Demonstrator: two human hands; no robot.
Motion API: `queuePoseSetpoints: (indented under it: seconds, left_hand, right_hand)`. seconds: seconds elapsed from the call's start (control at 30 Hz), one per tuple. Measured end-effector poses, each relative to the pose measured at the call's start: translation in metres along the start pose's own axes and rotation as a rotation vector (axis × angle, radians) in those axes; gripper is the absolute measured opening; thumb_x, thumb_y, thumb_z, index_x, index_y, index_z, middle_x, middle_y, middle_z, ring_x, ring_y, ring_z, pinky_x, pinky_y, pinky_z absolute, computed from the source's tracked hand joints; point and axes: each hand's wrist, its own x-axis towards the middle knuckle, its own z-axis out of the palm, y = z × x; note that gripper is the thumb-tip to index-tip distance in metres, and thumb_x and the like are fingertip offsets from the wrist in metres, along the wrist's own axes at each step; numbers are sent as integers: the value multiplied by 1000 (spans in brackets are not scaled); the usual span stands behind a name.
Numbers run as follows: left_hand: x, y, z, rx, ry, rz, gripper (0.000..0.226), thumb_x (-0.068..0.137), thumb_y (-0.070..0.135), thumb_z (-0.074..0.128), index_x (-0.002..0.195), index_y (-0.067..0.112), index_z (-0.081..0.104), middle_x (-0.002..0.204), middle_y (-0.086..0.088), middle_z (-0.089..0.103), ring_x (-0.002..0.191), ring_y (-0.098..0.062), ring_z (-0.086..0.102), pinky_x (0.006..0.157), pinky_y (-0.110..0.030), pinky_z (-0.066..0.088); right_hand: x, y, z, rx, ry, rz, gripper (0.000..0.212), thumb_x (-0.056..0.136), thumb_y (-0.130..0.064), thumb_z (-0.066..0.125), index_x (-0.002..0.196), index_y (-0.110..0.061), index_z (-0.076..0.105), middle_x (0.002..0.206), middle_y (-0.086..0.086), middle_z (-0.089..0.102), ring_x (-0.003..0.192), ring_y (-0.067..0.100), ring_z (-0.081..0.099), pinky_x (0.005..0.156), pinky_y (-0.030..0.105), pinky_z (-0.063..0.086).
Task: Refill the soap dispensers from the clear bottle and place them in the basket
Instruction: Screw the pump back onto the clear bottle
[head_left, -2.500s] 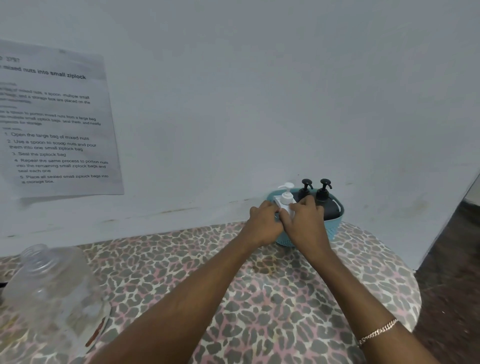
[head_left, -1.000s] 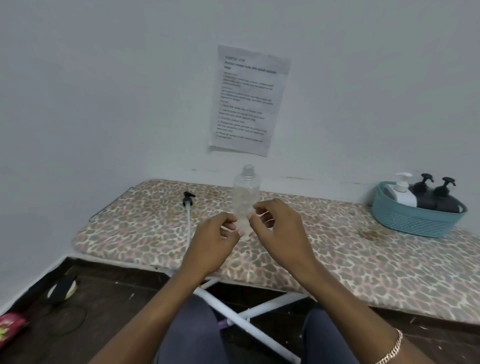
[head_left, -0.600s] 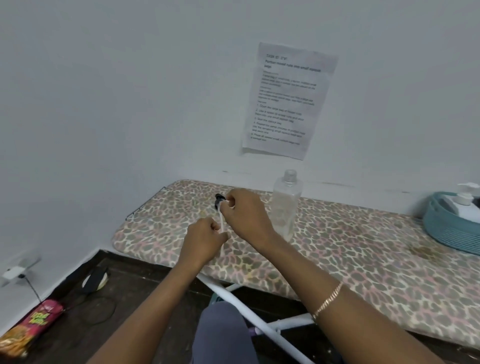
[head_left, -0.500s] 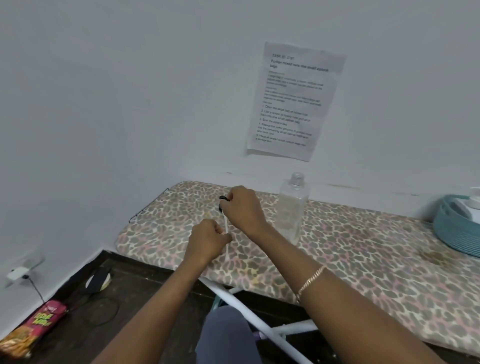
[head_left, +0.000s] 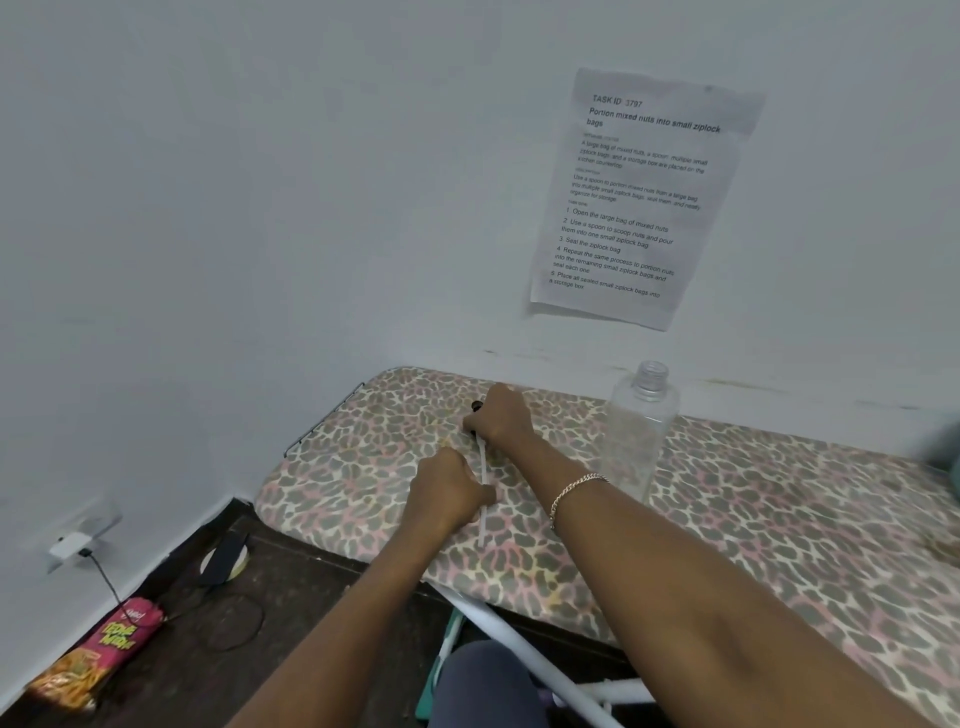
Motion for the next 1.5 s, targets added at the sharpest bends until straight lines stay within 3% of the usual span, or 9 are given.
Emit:
queuePoseSetpoints:
  seconds: [0.1,0.3,0.43,0.67,0.73,0.9,1.0,1.1,1.5]
  left_hand:
    - [0,-1,0,-15,-5,1,31,79,21,87,88,-1,67,77,-16,73,68,-30,75,67,-51,64]
    - [-8,6,-7,-65,65,110,21,84,11,80,80,-7,70,68,-15,72,59,-26,70,63,-44,61]
    - [-16,24,-16,-127,147,184,14,82,8,80,75,1,70,69,-9,71,62,-21,70,67,-43,63]
    - [-28,75,-34,-215,248,361,18,84,15,82,74,11,68,64,-7,69,60,-25,71,68,-47,63]
    - [-30,93,-41,-234,257,403,19,85,18,83,75,13,68,66,-6,69,60,-24,71,68,-45,63]
    - [-37,147,-58,-268,295,516,19,86,23,85,78,15,70,69,-1,71,60,-14,72,72,-41,64]
    - [-41,178,-65,-287,303,583,19,87,24,84,80,14,71,71,1,71,58,-8,71,72,-39,64]
    - [-43,203,-66,-311,301,630,19,87,23,84,79,13,70,71,1,71,59,-10,72,74,-41,65]
    - [-36,239,-41,-318,246,674,20,84,21,85,76,14,68,70,0,70,63,-18,73,75,-47,64]
  right_hand:
    - [1,-3,-2,33,5,-19,48,78,-5,74,61,-16,31,56,0,34,46,13,29,43,25,22]
    - [1,-26,-33,155,79,-75,42,78,-14,81,68,-13,41,62,4,49,51,18,48,45,25,35]
    - [-11,-44,-71,256,131,-159,36,79,-24,86,74,-5,56,72,13,64,67,31,69,62,39,57]
    - [-58,-70,-160,318,239,-310,37,89,-19,80,67,2,59,58,9,55,52,22,52,56,31,42]
    - [-70,-75,-184,336,283,-348,37,89,-19,79,75,11,63,63,16,60,57,23,57,57,37,46]
    - [-97,-84,-245,339,418,-467,36,89,-21,78,77,9,63,65,14,58,59,22,54,67,48,58]
    - [-114,-87,-276,330,480,-496,33,90,-24,77,90,8,71,81,20,72,71,35,69,77,53,61]
    - [-126,-87,-302,311,533,-513,31,90,-24,76,94,7,73,87,19,75,83,37,71,80,53,60]
    - [-140,-60,-333,248,594,-500,19,92,-22,74,100,-6,78,89,5,78,79,23,74,79,44,62]
